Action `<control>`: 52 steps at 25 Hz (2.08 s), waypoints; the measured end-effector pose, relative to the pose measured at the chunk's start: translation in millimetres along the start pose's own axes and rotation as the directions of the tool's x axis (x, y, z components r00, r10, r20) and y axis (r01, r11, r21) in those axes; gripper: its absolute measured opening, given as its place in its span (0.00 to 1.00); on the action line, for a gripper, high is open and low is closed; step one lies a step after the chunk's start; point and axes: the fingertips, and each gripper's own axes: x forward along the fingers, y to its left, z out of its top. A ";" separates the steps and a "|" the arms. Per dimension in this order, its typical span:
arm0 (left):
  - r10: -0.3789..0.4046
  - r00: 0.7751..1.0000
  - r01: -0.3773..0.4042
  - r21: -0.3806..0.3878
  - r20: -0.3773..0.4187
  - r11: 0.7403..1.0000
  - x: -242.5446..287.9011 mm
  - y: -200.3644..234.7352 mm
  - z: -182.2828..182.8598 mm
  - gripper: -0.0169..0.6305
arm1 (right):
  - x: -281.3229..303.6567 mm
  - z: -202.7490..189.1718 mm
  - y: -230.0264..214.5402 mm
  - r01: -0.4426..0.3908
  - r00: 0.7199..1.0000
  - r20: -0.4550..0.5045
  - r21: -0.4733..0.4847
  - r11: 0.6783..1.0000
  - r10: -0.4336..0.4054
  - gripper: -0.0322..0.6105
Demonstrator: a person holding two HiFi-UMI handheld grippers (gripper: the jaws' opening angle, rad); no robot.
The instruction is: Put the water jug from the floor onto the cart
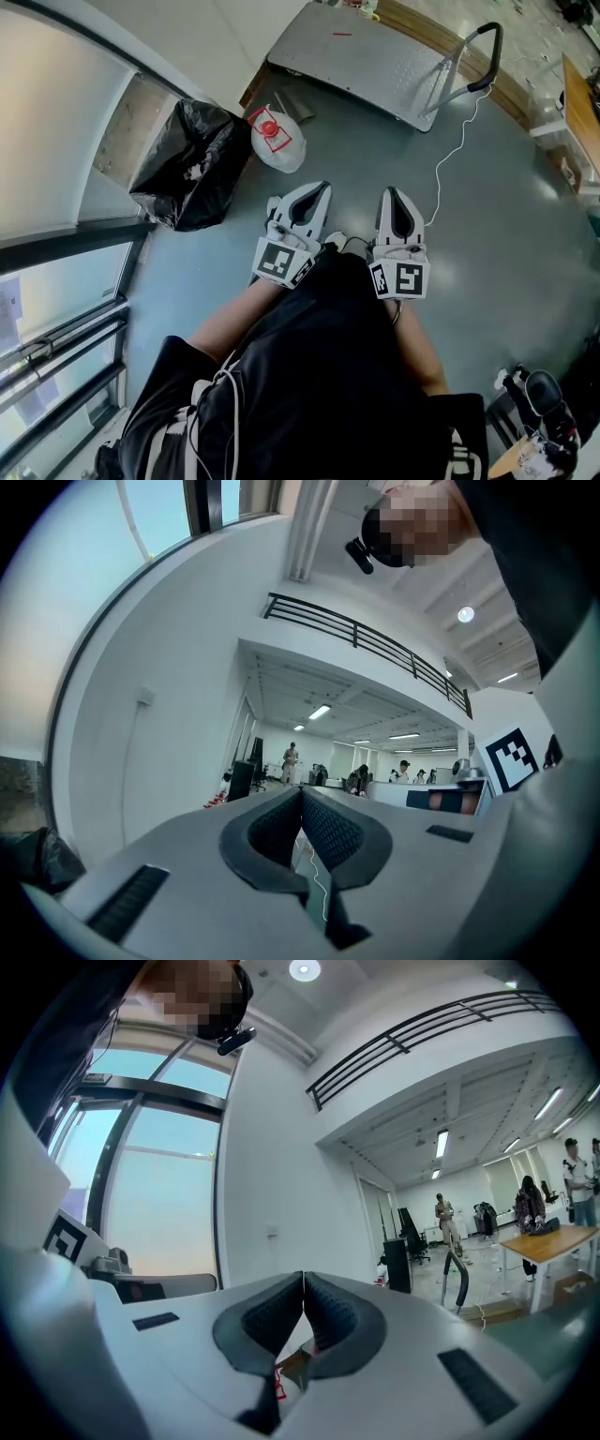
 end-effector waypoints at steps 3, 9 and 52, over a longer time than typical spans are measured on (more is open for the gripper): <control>0.008 1.000 -0.008 0.002 -0.001 1.000 0.5 0.7 -1.1 0.03 | 1.5 -3.3 -5.5 0.012 1.000 -0.008 0.019 1.000 -0.012 0.08; 0.035 0.998 -0.035 -0.015 -0.043 0.999 6.7 25.1 -7.5 0.03 | 19.8 -4.9 -2.0 0.003 1.000 -0.011 0.045 0.999 -0.003 0.08; 0.241 0.885 -0.252 0.025 -0.398 0.967 169.7 408.2 -113.3 0.03 | 387.9 16.4 -62.4 -0.106 0.988 -0.119 -0.021 0.994 0.102 0.08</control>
